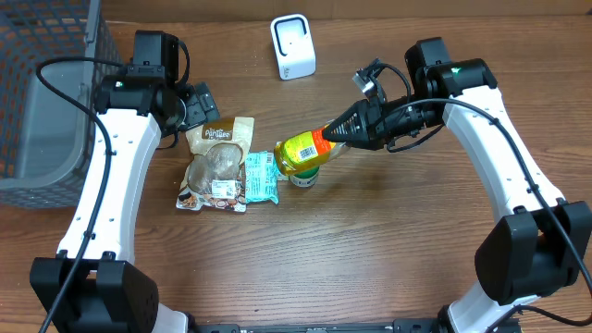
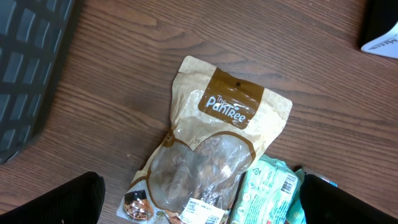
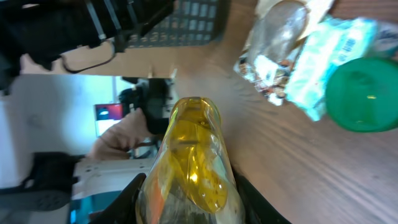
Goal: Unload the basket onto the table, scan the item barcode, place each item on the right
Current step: 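Lift the Vim bottle and tilt it with the right gripper, then carry the Vim bottle to the white scanner with the right gripper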
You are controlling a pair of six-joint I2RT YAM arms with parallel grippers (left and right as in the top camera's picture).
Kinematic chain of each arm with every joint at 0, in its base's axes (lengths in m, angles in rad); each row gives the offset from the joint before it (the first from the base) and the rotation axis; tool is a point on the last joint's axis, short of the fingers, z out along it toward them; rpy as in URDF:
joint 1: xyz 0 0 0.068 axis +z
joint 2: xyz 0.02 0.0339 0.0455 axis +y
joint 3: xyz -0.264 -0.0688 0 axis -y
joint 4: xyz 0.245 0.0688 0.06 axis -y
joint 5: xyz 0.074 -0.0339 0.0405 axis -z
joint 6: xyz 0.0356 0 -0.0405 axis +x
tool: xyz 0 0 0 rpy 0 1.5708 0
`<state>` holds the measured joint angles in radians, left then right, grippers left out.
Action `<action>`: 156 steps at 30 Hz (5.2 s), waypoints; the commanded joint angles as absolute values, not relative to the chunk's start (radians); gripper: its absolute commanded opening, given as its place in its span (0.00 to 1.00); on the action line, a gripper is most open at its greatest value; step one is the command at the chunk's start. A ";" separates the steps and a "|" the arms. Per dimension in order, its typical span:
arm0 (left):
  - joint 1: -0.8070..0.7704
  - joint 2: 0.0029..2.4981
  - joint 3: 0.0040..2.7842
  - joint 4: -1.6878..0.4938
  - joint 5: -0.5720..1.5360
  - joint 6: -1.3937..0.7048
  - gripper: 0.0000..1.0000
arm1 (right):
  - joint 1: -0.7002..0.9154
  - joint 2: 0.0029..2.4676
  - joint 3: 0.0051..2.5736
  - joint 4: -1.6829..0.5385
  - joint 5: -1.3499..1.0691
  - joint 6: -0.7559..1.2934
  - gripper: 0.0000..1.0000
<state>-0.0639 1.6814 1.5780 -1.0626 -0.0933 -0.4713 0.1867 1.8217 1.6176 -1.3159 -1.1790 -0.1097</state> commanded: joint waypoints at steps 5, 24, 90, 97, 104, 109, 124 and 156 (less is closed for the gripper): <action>-0.066 1.676 1.590 -1.063 -0.100 -0.467 1.00 | 0.191 1.780 1.650 -1.413 -1.288 -0.229 0.17; -0.066 1.676 1.590 -1.063 -0.100 -0.467 1.00 | 0.191 1.780 1.650 -1.430 -1.281 -0.244 0.17; -0.066 1.676 1.590 -1.063 -0.100 -0.467 0.99 | 0.196 1.780 1.649 -1.446 -1.196 -0.244 0.18; -0.066 1.676 1.590 -1.063 -0.100 -0.467 1.00 | 0.197 1.781 1.649 -1.423 -1.055 -0.210 0.18; -0.066 1.676 1.590 -1.063 -0.100 -0.467 1.00 | 0.202 1.781 1.649 -1.277 -0.763 0.084 0.18; -0.066 1.676 1.590 -1.063 -0.100 -0.467 1.00 | 0.242 1.780 1.658 -1.176 -0.638 0.268 0.18; -0.066 1.676 1.590 -1.063 -0.100 -0.467 1.00 | 0.449 1.784 2.034 -1.102 -0.076 0.339 0.18; -0.066 1.676 1.590 -1.063 -0.100 -0.468 0.99 | 0.566 2.089 2.022 -0.562 0.370 -0.352 0.08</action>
